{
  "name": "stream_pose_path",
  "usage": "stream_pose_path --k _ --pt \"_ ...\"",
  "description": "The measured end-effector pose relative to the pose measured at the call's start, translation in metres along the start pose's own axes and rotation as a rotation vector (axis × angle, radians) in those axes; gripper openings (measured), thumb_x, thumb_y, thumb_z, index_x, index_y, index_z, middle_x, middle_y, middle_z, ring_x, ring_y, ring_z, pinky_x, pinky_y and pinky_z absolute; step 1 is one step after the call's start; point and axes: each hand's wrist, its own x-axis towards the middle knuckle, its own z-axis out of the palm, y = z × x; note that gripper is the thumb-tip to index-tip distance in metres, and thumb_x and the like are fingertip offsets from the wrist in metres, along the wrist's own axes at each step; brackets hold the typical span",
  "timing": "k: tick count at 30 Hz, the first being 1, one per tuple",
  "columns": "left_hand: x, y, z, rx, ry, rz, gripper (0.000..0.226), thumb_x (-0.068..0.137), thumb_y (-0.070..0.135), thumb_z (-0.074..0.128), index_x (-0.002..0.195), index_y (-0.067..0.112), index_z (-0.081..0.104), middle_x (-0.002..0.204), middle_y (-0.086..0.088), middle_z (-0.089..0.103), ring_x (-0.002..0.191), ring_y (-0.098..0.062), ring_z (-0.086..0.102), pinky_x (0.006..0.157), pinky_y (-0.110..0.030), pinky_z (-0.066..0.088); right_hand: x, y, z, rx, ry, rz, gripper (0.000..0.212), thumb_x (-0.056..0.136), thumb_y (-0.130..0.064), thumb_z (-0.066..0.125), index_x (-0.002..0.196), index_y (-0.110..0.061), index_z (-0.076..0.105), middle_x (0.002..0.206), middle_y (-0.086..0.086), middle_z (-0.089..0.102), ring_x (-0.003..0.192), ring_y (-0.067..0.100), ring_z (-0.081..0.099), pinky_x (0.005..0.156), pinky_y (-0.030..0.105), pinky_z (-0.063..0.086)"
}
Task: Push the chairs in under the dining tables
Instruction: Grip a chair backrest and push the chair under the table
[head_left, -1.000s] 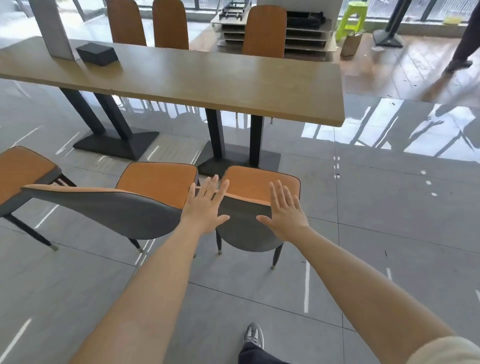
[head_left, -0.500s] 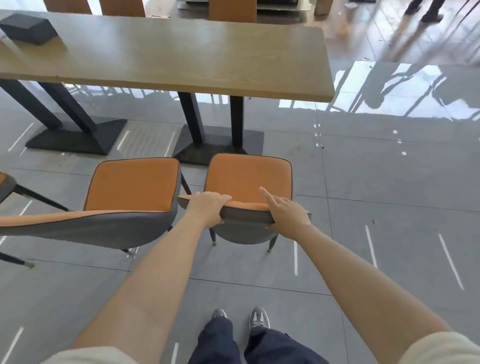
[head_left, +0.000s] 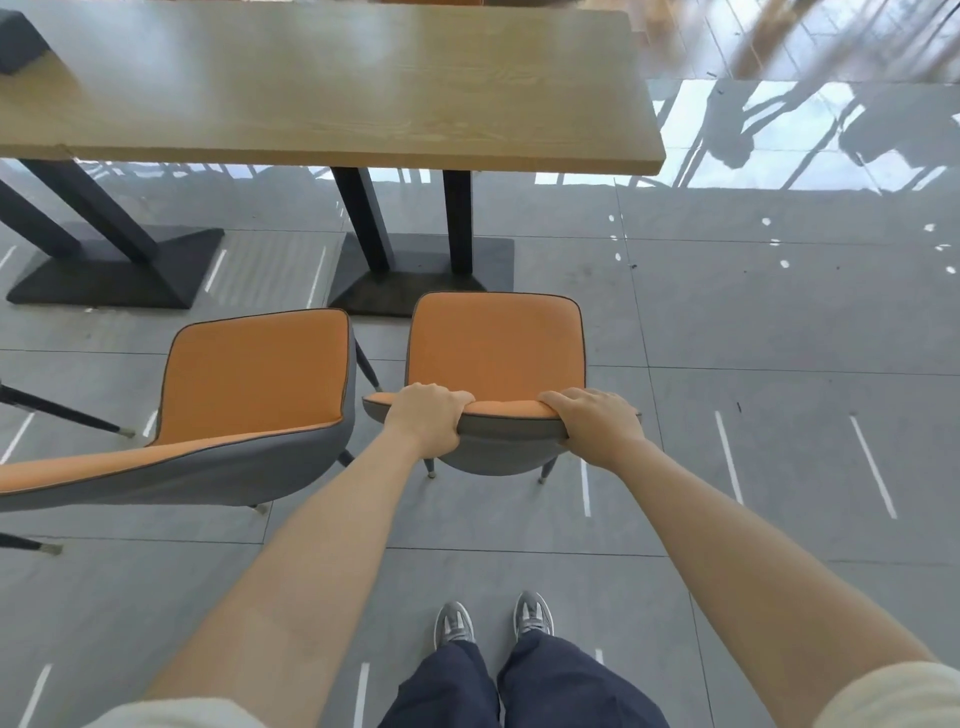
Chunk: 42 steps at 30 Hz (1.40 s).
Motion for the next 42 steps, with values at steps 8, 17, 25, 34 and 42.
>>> stream_pose_path --k 8,17,25,34,42 --pt "0.005 -0.004 0.000 -0.010 -0.009 -0.006 0.023 0.083 0.018 0.053 0.106 0.020 0.058 0.096 -0.006 0.071 0.088 -0.027 0.064 0.074 -0.033 0.046 0.004 0.002 -0.003 -0.007 0.023 -0.032 0.035 0.094 -0.015 0.046 0.129 -0.022 0.046 0.116 0.005 0.062 0.104 0.028 0.058 0.085 0.038 0.048" --pt "0.028 -0.010 -0.011 0.000 0.040 -0.057 0.024 0.086 0.019 0.051 0.108 0.024 0.058 0.099 -0.004 0.070 0.090 -0.025 0.064 0.075 -0.035 0.050 0.029 0.015 -0.016 0.002 0.031 -0.063 0.035 0.093 -0.013 0.045 0.128 -0.019 0.047 0.119 0.007 0.060 0.108 0.031 0.057 0.086 0.040 0.045" --pt "0.064 -0.037 -0.028 0.014 0.072 -0.066 0.034 0.089 0.024 0.053 0.122 0.029 0.054 0.108 -0.003 0.068 0.099 -0.024 0.063 0.082 -0.037 0.051 0.075 0.021 -0.032 -0.005 0.046 -0.060 0.033 0.094 -0.015 0.046 0.127 -0.020 0.047 0.117 0.007 0.061 0.104 0.030 0.059 0.081 0.038 0.046" --pt "0.114 -0.063 -0.044 0.008 0.025 -0.014 0.041 0.091 0.027 0.054 0.131 0.027 0.047 0.116 -0.005 0.065 0.104 -0.027 0.061 0.087 -0.039 0.052 0.123 0.033 -0.053 -0.007 0.057 0.040 0.033 0.094 -0.014 0.047 0.125 -0.023 0.049 0.117 0.003 0.062 0.106 0.027 0.058 0.084 0.036 0.044" --pt "0.133 -0.096 -0.054 0.039 0.040 0.001 0.043 0.091 0.026 0.053 0.133 0.029 0.045 0.114 -0.005 0.065 0.102 -0.026 0.062 0.085 -0.039 0.052 0.153 0.021 -0.061 -0.003 0.074 0.051 0.034 0.094 -0.013 0.045 0.126 -0.024 0.048 0.120 0.002 0.062 0.105 0.027 0.059 0.082 0.035 0.044"
